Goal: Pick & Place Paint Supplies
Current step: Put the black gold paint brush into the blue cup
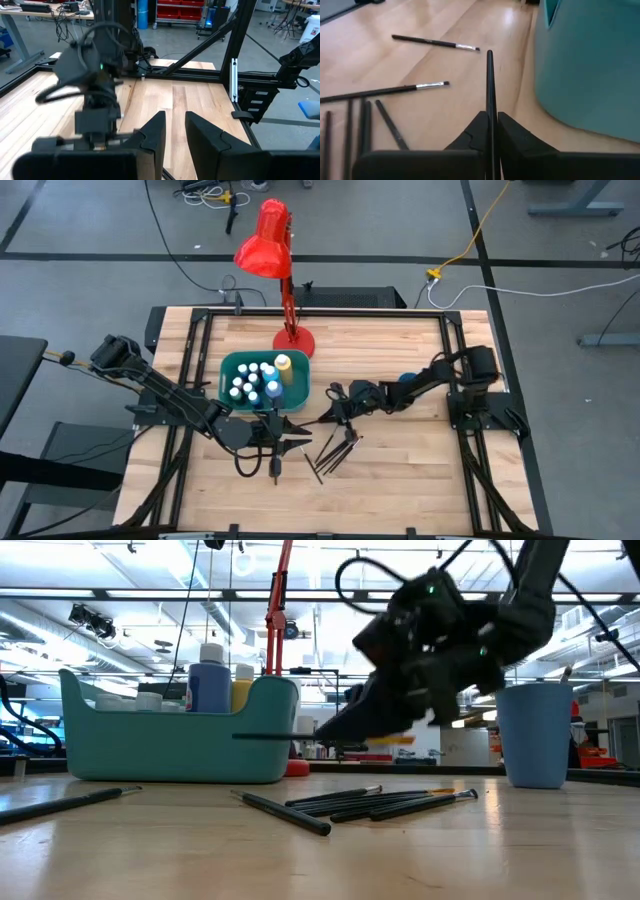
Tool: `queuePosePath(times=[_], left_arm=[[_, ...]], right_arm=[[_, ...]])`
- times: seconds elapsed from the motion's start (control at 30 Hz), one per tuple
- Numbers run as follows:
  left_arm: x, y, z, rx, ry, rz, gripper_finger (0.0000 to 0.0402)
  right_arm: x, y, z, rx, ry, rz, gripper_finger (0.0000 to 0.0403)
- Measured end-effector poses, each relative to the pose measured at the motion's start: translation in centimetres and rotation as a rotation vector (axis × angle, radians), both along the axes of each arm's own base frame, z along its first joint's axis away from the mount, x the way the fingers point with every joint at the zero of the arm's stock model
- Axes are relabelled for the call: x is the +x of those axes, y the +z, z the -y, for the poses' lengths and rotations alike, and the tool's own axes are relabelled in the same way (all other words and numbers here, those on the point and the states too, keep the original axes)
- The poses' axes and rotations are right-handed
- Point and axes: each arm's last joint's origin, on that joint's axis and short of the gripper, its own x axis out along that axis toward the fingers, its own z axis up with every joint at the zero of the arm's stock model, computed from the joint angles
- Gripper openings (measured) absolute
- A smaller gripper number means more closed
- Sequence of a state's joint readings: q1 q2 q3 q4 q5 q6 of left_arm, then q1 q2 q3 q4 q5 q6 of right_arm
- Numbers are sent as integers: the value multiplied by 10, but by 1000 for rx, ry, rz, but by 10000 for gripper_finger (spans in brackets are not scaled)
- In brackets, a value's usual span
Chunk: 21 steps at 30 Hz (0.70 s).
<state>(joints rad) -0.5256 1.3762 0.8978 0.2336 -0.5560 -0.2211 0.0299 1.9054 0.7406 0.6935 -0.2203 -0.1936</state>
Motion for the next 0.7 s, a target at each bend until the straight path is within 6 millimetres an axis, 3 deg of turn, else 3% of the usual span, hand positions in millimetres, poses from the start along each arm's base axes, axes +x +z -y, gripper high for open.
queuePosePath(times=[0.33,0.7], left_arm=[[0,0,0,-5,1,3,82],[0,0,0,-5,1,4,82]], right_arm=[[-20,61,-19,-57,19,42,25],[-98,114,-24,-88,40,-275,28]])
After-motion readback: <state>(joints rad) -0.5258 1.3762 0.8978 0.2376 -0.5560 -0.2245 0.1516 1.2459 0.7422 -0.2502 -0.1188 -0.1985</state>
